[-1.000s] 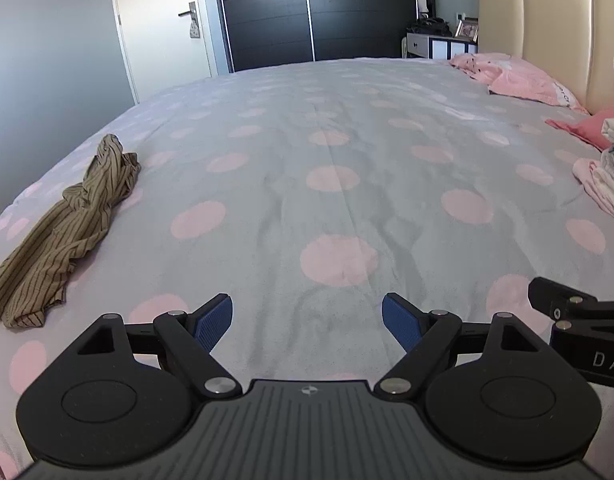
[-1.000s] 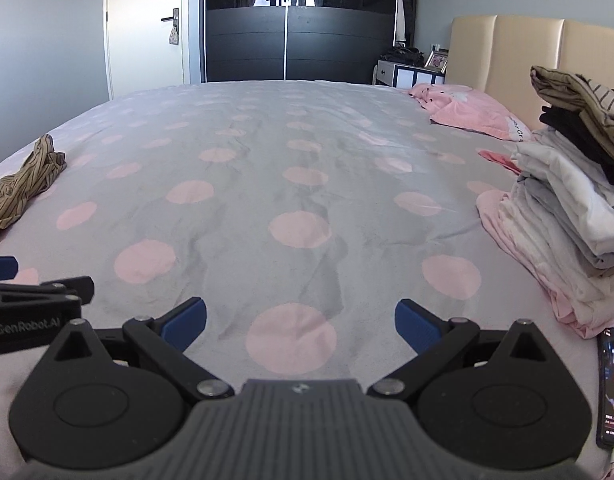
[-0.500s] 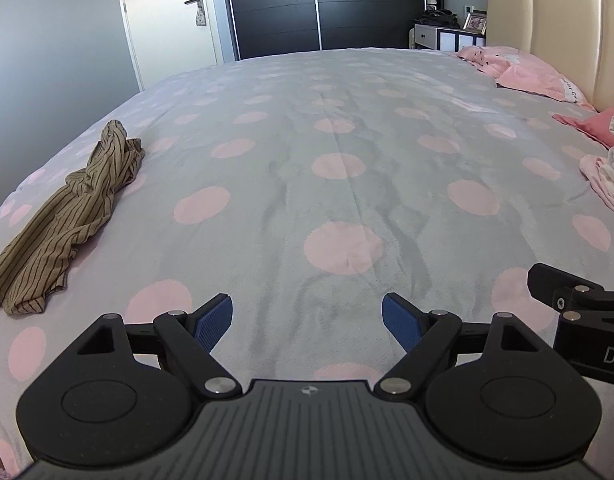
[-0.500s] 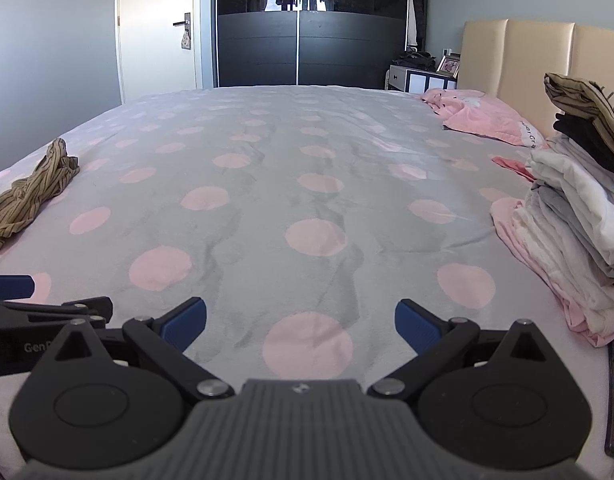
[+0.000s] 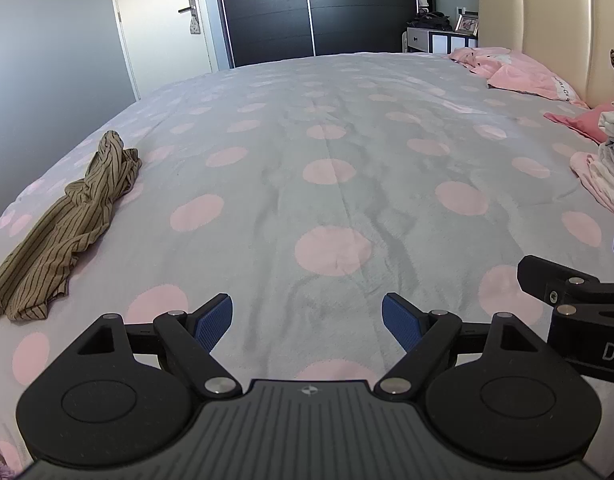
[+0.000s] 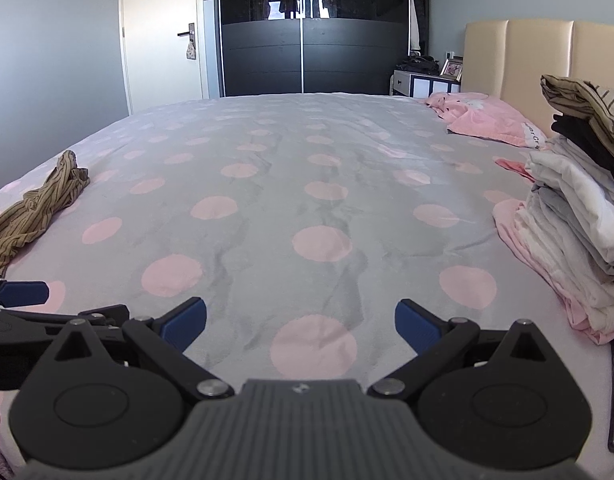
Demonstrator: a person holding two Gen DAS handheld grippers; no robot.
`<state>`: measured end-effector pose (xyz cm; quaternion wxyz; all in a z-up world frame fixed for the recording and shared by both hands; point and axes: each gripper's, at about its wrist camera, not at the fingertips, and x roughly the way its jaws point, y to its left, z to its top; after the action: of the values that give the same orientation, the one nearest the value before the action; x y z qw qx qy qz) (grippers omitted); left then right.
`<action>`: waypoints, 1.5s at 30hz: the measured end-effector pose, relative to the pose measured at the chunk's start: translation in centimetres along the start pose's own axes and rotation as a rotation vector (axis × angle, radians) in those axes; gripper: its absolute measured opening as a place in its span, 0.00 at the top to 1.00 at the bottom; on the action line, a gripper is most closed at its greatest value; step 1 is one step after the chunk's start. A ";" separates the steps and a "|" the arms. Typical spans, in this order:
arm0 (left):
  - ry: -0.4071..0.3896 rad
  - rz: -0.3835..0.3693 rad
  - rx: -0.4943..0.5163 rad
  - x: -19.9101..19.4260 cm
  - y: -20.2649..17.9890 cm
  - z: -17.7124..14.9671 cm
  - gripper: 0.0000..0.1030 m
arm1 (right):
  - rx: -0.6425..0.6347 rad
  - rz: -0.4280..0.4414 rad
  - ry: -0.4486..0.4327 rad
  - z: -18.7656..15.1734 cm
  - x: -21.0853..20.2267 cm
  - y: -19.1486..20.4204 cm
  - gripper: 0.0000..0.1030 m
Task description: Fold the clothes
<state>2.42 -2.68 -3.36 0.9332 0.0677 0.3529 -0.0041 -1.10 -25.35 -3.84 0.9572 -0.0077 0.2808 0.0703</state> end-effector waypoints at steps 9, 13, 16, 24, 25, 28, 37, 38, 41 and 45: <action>-0.008 -0.002 0.003 -0.3 -0.1 -0.1 0.20 | 0.005 0.009 -0.005 0.1 -0.4 -0.2 0.01; -0.009 0.000 0.003 -0.4 -0.2 -0.1 0.20 | 0.003 0.015 -0.006 0.1 -0.5 -0.1 0.01; -0.012 0.000 -0.001 -0.5 -0.2 -0.1 0.20 | 0.005 0.018 -0.007 0.1 -0.5 -0.2 0.01; -0.020 0.004 -0.005 -0.8 -0.1 -0.1 0.20 | -0.001 0.022 -0.007 0.1 -0.6 -0.2 0.01; -0.021 0.005 -0.006 -0.8 -0.1 -0.1 0.20 | -0.002 0.022 -0.007 0.1 -0.6 -0.2 0.01; -0.028 0.010 -0.006 -0.9 -0.1 0.0 0.20 | 0.002 0.023 -0.008 0.1 -0.7 -0.2 0.01; -0.034 0.024 0.004 -1.1 -0.1 0.1 0.20 | 0.006 0.029 -0.003 0.2 -0.7 -0.3 0.01; -0.036 0.026 0.003 -1.2 -0.2 0.0 0.20 | 0.007 0.029 -0.003 0.2 -0.6 -0.3 0.01; -0.037 0.023 0.001 -1.2 -0.1 0.0 0.20 | 0.005 0.030 -0.003 0.2 -0.6 -0.2 0.01; -0.044 0.012 -0.007 -1.3 0.0 0.0 0.20 | -0.001 0.030 -0.002 0.2 -0.7 -0.1 0.01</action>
<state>1.41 -2.69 -2.47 0.9410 0.0665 0.3319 0.0013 -1.56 -25.51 -3.34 0.9563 -0.0036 0.2798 0.0849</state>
